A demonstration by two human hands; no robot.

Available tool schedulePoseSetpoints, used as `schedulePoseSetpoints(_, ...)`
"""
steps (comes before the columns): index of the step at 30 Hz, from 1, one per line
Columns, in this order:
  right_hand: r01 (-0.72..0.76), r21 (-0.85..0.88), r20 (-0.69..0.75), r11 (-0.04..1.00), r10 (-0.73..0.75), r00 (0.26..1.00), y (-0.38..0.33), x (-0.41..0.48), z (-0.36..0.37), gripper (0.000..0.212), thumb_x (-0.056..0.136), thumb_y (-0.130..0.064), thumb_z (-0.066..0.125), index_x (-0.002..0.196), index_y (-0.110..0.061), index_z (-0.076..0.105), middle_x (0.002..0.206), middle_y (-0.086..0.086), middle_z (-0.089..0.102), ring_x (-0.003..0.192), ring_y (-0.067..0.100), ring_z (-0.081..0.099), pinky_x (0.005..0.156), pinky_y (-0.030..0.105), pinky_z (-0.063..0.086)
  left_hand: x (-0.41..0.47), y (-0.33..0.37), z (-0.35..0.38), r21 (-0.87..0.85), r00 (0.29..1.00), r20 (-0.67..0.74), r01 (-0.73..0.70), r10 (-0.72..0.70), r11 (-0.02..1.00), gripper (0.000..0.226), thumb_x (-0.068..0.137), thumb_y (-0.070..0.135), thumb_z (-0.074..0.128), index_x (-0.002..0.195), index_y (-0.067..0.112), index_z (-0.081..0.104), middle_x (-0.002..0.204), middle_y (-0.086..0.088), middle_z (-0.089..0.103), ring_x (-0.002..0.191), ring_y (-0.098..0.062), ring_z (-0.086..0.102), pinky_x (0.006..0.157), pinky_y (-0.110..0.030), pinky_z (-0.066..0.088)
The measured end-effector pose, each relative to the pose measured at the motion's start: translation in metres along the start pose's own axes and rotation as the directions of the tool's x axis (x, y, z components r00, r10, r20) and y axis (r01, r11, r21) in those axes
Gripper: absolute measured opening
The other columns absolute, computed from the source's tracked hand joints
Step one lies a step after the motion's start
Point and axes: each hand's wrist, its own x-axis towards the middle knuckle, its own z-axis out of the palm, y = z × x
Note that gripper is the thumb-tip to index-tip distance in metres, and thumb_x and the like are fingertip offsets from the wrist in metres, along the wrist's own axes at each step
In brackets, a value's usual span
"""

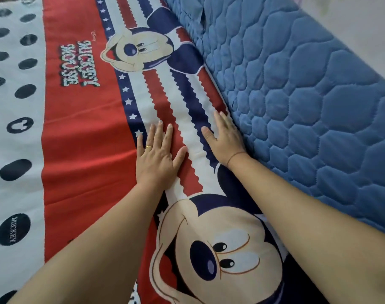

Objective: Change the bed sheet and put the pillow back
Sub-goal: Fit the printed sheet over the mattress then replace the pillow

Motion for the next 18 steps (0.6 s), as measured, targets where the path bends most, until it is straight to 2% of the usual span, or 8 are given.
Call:
schedulePoseSetpoints(2, -0.117, 0.123, 0.085, 0.985, 0.107, 0.991, 0.01, 0.02, 0.002, 0.07, 0.098, -0.055, 0.034, 0.154, -0.018, 0.017, 0.16, 0.006, 0.02, 0.146, 0.023, 0.019, 0.12, 0.036, 0.015, 0.012, -0.002, 0.001, 0.006, 1.0, 0.003, -0.021, 0.021, 1.0, 0.077, 0.089, 0.068, 0.001, 0.155, 0.029, -0.001, 0.163, 0.006, -0.006, 0.148, -0.012, -0.014, 0.119, -0.04, -0.014)
schedulePoseSetpoints(4, -0.362, 0.263, 0.197, 0.894, 0.318, 0.927, 0.016, 0.031, 0.001, 0.067, 0.097, -0.06, 0.029, 0.152, -0.024, 0.024, 0.155, 0.008, 0.031, 0.141, 0.028, 0.031, 0.117, 0.038, 0.022, 0.024, -0.004, 0.002, 0.009, 0.999, -0.001, -0.038, 0.038, 0.999, 0.077, 0.089, 0.068, 0.0, 0.155, 0.029, -0.002, 0.163, 0.005, -0.007, 0.148, -0.011, -0.014, 0.119, -0.04, -0.014)
schedulePoseSetpoints(6, -0.465, 0.246, 0.25, 0.851, 0.408, 0.878, 0.016, 0.037, -0.001, 0.067, 0.097, -0.061, 0.024, 0.151, -0.022, 0.028, 0.153, 0.012, 0.034, 0.139, 0.032, 0.033, 0.116, 0.04, 0.023, 0.037, -0.007, 0.002, 0.003, 0.999, -0.016, -0.048, 0.049, 0.999, 0.077, 0.088, 0.067, 0.0, 0.155, 0.028, -0.001, 0.163, 0.005, -0.007, 0.148, -0.01, -0.015, 0.119, -0.04, -0.014)
schedulePoseSetpoints(9, -0.497, 0.228, 0.226, 0.837, 0.451, 0.863, 0.007, 0.046, -0.003, 0.07, 0.098, -0.059, 0.024, 0.151, -0.014, 0.027, 0.154, 0.013, 0.031, 0.141, 0.032, 0.031, 0.115, 0.041, 0.022, 0.053, -0.011, 0.004, -0.007, 0.998, -0.033, -0.057, 0.057, 0.998, 0.074, 0.091, 0.064, 0.002, 0.155, 0.027, 0.0, 0.163, 0.005, -0.005, 0.149, -0.01, -0.013, 0.12, -0.04, -0.012)
schedulePoseSetpoints(11, -0.514, 0.262, 0.18, 0.817, 0.482, 0.858, -0.001, 0.059, -0.005, 0.07, 0.098, -0.058, 0.025, 0.148, -0.01, 0.032, 0.151, 0.015, 0.036, 0.138, 0.032, 0.035, 0.112, 0.041, 0.026, 0.059, -0.012, 0.006, -0.031, 0.997, -0.064, -0.054, 0.052, 0.998, 0.071, 0.093, 0.06, 0.008, 0.156, 0.026, 0.007, 0.163, 0.003, 0.001, 0.15, -0.012, -0.006, 0.12, -0.041, -0.009)
schedulePoseSetpoints(16, -0.443, 0.413, -0.015, 0.796, 0.492, 0.87, -0.022, 0.108, -0.005, 0.048, 0.101, -0.039, 0.031, 0.131, -0.006, 0.048, 0.134, 0.017, 0.054, 0.119, 0.034, 0.051, 0.098, 0.036, 0.038, 0.067, -0.016, 0.013, -0.069, 0.995, -0.095, -0.046, 0.04, 0.997, 0.067, 0.096, 0.053, 0.018, 0.155, 0.022, 0.017, 0.162, 0.001, 0.013, 0.15, -0.014, 0.005, 0.121, -0.043, -0.001)
schedulePoseSetpoints(18, -0.407, 0.392, -0.037, 0.825, 0.456, 0.889, -0.028, 0.116, 0.002, 0.05, 0.1, -0.039, 0.033, 0.14, -0.011, 0.042, 0.141, 0.016, 0.048, 0.126, 0.033, 0.046, 0.104, 0.037, 0.035, 0.068, -0.017, 0.014, -0.079, 0.995, -0.095, -0.046, 0.039, 0.996, 0.066, 0.096, 0.052, 0.02, 0.154, 0.021, 0.019, 0.162, 0.001, 0.014, 0.15, -0.015, 0.007, 0.121, -0.043, 0.001)
